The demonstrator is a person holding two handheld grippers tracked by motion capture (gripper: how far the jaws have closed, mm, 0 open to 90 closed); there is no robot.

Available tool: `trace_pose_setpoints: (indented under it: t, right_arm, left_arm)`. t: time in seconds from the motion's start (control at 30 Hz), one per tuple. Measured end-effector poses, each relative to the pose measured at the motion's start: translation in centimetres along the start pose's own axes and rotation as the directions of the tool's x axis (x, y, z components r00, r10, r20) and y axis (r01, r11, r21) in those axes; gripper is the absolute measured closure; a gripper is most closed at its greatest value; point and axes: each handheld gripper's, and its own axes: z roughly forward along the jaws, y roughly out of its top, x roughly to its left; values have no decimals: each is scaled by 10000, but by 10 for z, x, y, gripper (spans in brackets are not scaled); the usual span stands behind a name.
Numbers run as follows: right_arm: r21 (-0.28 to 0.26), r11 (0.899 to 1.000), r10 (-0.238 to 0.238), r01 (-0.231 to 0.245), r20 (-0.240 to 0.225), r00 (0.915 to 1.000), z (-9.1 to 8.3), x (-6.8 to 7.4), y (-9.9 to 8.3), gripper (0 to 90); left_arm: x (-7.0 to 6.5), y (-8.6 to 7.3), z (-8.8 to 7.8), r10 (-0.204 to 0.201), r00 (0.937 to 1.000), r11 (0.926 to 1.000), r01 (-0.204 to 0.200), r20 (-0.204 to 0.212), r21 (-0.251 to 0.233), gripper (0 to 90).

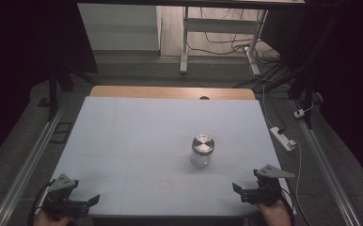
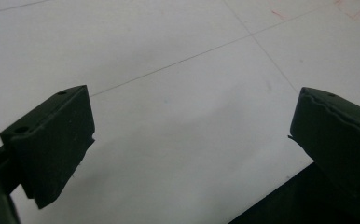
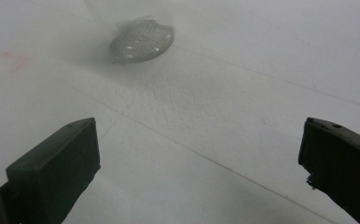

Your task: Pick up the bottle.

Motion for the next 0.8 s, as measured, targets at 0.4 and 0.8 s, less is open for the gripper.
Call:
trace_pose_setpoints:
  t: [0.4, 0.8]
  right_arm:
    - [139, 9996, 233, -228, -371, 9990, 1, -2, 0, 0]
    - [394, 9992, -72, 90, -466, 9989, 3, 1, 1, 0]
  left_arm:
    - [-2, 3, 5, 320, 9995, 9989, -321, 37, 343, 15]
    - [-1, 3, 6, 252, 9995, 9986, -260, 176, 460, 22]
